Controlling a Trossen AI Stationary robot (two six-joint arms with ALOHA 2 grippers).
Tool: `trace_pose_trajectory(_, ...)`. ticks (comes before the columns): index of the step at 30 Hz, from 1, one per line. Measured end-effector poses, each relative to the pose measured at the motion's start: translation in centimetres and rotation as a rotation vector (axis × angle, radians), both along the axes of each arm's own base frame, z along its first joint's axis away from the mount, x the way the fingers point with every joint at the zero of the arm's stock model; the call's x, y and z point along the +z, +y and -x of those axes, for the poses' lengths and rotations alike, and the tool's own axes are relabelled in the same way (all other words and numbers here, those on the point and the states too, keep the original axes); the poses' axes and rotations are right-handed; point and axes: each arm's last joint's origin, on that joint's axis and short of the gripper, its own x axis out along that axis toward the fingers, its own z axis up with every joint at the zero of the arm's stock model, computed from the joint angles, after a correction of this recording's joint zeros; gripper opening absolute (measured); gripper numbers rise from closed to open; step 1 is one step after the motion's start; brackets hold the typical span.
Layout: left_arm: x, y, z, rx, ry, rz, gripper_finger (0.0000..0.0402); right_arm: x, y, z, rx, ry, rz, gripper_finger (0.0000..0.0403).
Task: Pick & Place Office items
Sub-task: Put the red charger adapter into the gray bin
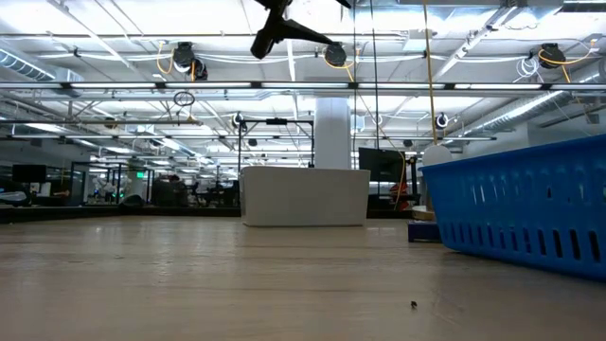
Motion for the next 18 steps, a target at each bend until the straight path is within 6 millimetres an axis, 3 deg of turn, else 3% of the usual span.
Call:
trace_pose_trajectory(7, 0.1, 0.0, 0.0, 0.0, -0.007, -0.001, 0.0244, 0.0, 0.4, 0.3, 0.061, -0.014, 0.023, 0.0254)
trace_pose_trajectory(13, 0.1, 0.0, 0.0, 0.001, -0.007, 0.0, 0.0244, 0.0, 0.9, 0.8, 0.233, 0.014, -0.041, 0.0254)
trace_pose_trajectory(18, 0.1, 0.0, 0.0, 0.001, -0.007, 0.001, 0.0244, -0.5, 2.2, 2.1, 0.406, 0.033, 0.005, 0.0254)
